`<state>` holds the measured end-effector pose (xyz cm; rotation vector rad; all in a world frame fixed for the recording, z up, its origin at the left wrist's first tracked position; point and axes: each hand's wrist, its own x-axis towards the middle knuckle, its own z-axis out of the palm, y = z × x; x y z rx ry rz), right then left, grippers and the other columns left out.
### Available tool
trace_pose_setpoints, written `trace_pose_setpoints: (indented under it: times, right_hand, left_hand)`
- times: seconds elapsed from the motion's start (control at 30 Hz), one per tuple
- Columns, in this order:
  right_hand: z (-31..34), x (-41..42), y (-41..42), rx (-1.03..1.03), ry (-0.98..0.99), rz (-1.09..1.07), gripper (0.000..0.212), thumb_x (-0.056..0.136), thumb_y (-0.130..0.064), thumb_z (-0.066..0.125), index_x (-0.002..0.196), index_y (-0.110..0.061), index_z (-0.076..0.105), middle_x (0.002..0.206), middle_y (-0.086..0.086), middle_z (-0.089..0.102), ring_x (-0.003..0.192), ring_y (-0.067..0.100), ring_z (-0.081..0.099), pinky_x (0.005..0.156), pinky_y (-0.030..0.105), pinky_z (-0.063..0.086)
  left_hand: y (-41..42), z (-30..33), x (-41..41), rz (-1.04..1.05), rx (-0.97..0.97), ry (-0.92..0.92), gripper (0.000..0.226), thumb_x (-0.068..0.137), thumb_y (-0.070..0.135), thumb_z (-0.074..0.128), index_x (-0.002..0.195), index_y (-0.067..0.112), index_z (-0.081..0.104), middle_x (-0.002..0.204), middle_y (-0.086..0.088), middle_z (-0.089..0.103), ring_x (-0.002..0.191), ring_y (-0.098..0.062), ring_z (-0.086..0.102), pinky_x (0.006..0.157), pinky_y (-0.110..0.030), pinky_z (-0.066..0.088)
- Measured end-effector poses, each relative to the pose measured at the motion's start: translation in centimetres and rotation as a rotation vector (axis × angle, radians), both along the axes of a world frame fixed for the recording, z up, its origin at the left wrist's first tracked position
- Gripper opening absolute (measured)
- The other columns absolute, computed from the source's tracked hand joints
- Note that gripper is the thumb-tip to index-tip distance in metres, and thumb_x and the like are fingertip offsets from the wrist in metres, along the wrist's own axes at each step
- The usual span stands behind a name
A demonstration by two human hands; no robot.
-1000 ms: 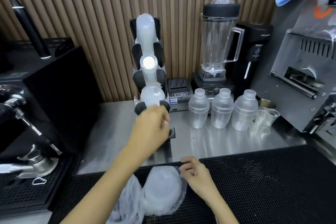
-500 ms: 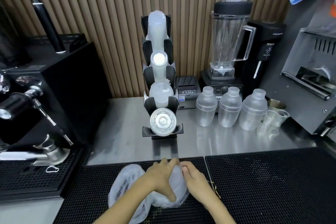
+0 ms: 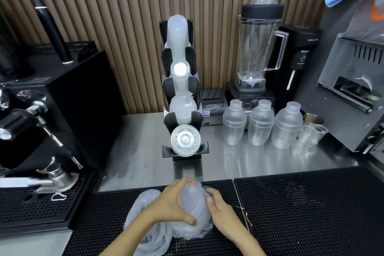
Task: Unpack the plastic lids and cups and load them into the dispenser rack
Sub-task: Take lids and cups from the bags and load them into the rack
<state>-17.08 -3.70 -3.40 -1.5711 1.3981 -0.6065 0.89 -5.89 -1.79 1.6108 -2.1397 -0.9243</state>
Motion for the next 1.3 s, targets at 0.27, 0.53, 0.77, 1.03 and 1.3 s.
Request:
trace_pose_setpoints:
  times: [0.27,0.53,0.77,1.03,1.3]
  right_hand:
    - [0.0,0.0,0.2,0.005,0.008,0.017,0.033,0.099,-0.030,0.031,0.131,-0.030,0.034,0.105,-0.006,0.060,0.096,0.011,0.057,0.074,0.015,0.042]
    - [-0.7,0.0,-0.2,0.023,0.067,-0.011,0.035,0.097,-0.031,0.034,0.132,-0.028,0.036,0.117,0.001,0.064,0.107,0.016,0.057,0.088,0.025,0.042]
    - [-0.1,0.1,-0.7,0.007,-0.025,-0.114,0.027,0.096,-0.031,0.041,0.121,-0.026,0.048,0.105,-0.004,0.067,0.089,0.005,0.060,0.075,0.013,0.046]
    - [3.6,0.1,-3.2,-0.152,-0.050,-0.204,0.027,0.097,-0.028,0.039,0.121,-0.024,0.049,0.102,0.000,0.068,0.098,0.016,0.063,0.090,0.029,0.046]
    - [6.5,-0.1,-4.8,-0.276,-0.146,-0.299,0.014,0.096,-0.028,0.040,0.100,-0.041,0.045,0.088,-0.002,0.069,0.089,0.020,0.064,0.080,0.032,0.045]
  left_hand:
    - [0.5,0.4,0.4,0.095,0.063,0.209,0.069,0.053,0.029,0.078,0.109,0.042,0.040,0.107,0.011,0.056,0.094,-0.004,0.055,0.076,-0.018,0.049]
    - [0.3,1.5,2.2,0.194,0.185,0.500,0.074,0.051,0.038,0.072,0.119,0.037,0.043,0.126,0.002,0.046,0.114,-0.009,0.046,0.083,-0.017,0.045]
    - [2.8,9.4,-0.6,-0.129,-0.208,0.236,0.087,0.061,0.017,0.078,0.132,0.040,0.034,0.135,0.026,0.036,0.131,0.005,0.033,0.099,0.000,0.025]
    - [-8.3,21.0,0.8,0.012,-0.764,-0.285,0.082,0.052,0.041,0.071,0.128,0.032,0.042,0.129,0.003,0.041,0.111,-0.025,0.041,0.092,-0.043,0.046]
    - [-15.5,21.4,-2.1,-0.138,-0.605,-0.803,0.080,0.059,0.035,0.081,0.126,0.023,0.040,0.125,-0.008,0.043,0.110,-0.031,0.044,0.069,-0.037,0.044]
